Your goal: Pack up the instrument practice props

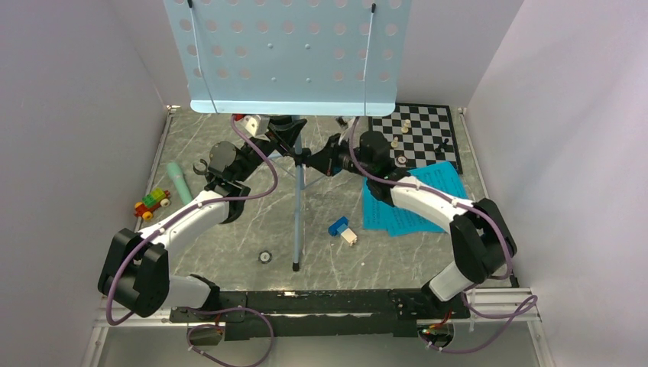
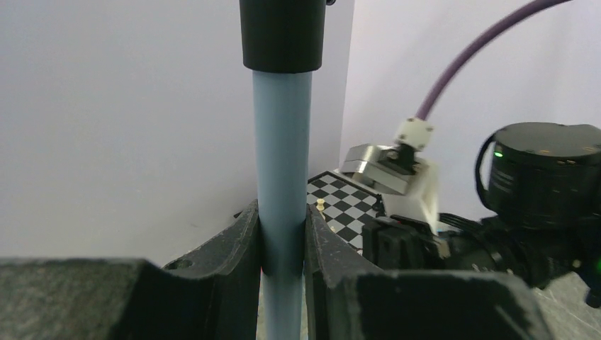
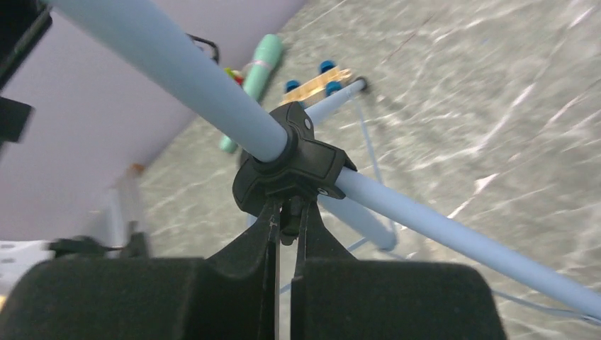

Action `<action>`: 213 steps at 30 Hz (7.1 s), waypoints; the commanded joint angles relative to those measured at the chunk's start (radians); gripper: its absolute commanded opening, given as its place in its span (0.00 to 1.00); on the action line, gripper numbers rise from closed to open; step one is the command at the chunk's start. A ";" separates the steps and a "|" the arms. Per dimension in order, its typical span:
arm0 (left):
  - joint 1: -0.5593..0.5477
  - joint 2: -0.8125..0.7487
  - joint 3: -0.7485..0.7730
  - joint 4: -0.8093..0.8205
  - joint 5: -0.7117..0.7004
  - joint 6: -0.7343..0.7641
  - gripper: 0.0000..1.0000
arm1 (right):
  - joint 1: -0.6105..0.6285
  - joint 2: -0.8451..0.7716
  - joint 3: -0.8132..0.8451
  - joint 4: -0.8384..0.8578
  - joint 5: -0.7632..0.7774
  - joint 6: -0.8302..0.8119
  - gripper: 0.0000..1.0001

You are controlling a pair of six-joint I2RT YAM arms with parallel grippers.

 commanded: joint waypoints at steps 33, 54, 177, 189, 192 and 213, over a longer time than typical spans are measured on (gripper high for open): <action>-0.020 0.000 0.006 -0.186 0.018 -0.003 0.00 | 0.521 0.133 -0.214 0.540 1.335 -1.425 0.16; -0.020 -0.005 0.006 -0.154 -0.002 -0.026 0.00 | 0.150 -0.391 -0.262 -0.254 0.418 0.103 0.77; 0.036 -0.079 -0.074 -0.158 -0.057 0.034 0.00 | 0.033 -0.199 -0.092 -0.014 0.123 0.278 0.83; 0.033 -0.113 -0.127 -0.128 -0.026 -0.013 0.01 | 0.054 -0.453 -0.347 0.151 0.333 -0.115 0.79; 0.033 -0.123 -0.133 -0.124 -0.033 -0.022 0.08 | 0.054 -0.454 -0.322 0.103 0.333 -0.136 0.79; 0.034 -0.187 -0.155 -0.125 -0.037 -0.066 0.61 | 0.054 -0.508 -0.295 0.055 0.324 -0.138 0.82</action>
